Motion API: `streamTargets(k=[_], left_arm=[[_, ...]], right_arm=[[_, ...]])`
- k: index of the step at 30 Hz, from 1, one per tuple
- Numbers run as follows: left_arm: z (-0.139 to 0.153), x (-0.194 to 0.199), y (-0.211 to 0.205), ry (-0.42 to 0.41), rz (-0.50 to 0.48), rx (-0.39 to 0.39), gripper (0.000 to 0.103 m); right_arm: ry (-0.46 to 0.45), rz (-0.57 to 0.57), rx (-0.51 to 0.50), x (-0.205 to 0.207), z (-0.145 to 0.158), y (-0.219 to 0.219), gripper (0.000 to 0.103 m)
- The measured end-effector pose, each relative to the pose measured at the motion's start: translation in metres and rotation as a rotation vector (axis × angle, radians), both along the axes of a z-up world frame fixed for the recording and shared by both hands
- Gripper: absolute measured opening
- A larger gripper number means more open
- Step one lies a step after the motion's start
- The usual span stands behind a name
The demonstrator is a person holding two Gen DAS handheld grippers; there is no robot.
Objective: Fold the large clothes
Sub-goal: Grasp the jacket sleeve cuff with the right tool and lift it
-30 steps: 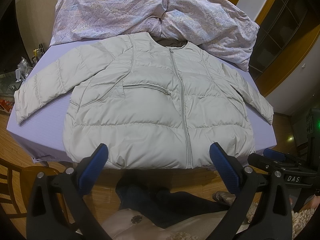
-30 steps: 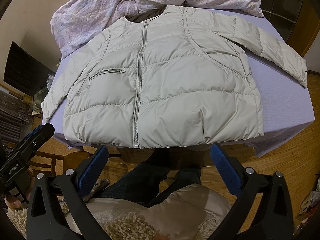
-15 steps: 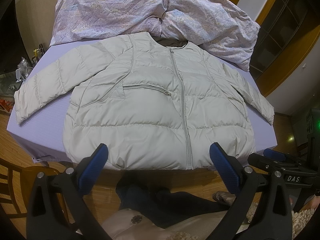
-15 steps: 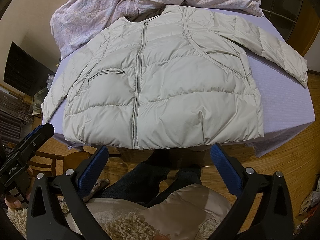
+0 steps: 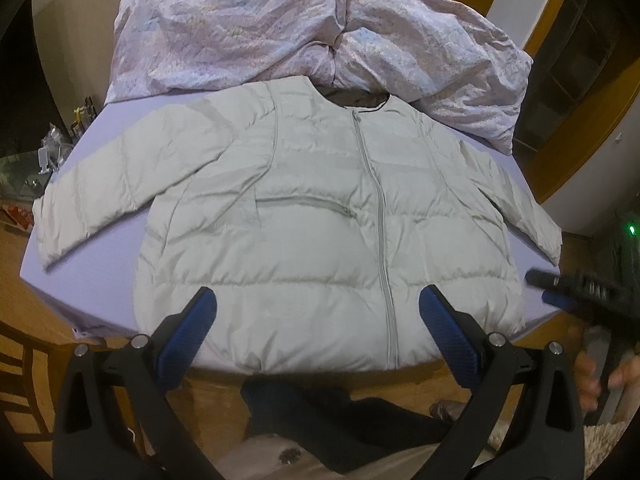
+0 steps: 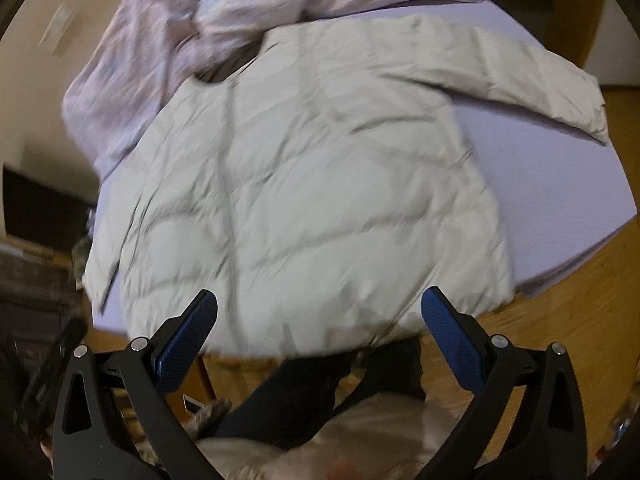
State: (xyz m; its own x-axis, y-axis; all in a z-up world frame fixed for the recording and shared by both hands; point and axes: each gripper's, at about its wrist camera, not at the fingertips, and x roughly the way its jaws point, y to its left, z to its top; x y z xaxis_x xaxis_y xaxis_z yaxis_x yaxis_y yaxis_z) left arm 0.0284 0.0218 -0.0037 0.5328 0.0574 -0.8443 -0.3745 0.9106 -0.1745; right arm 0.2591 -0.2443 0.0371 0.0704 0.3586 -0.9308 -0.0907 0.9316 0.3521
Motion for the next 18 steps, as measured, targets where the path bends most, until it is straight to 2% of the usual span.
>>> streamTargets(k=[3, 5, 6, 9, 11, 18], left_arm=[[-0.001, 0.01, 0.005, -0.004, 0.001, -0.006, 0.101], [-0.001, 0.017, 0.008, -0.008, 0.006, -0.008, 0.101], [-0.001, 0.02, 0.01, -0.011, 0.011, -0.008, 0.101], [-0.002, 0.029, 0.016, -0.011, 0.025, -0.01, 0.101], [-0.004, 0.033, 0.021, -0.007, 0.033, -0.016, 0.101], [-0.011, 0.046, 0.034, 0.013, 0.054, -0.044, 0.101]], right_arm=[[-0.034, -0.115, -0.045, 0.035, -0.014, -0.032, 0.102], [-0.024, -0.199, -0.054, 0.054, -0.025, -0.056, 0.102], [0.003, -0.28, -0.035, 0.066, -0.036, -0.076, 0.102], [0.08, -0.482, 0.063, 0.089, -0.063, -0.128, 0.094], [0.106, -0.595, 0.117, 0.096, -0.077, -0.156, 0.086], [0.052, -0.893, 0.164, 0.111, -0.103, -0.226, 0.07]])
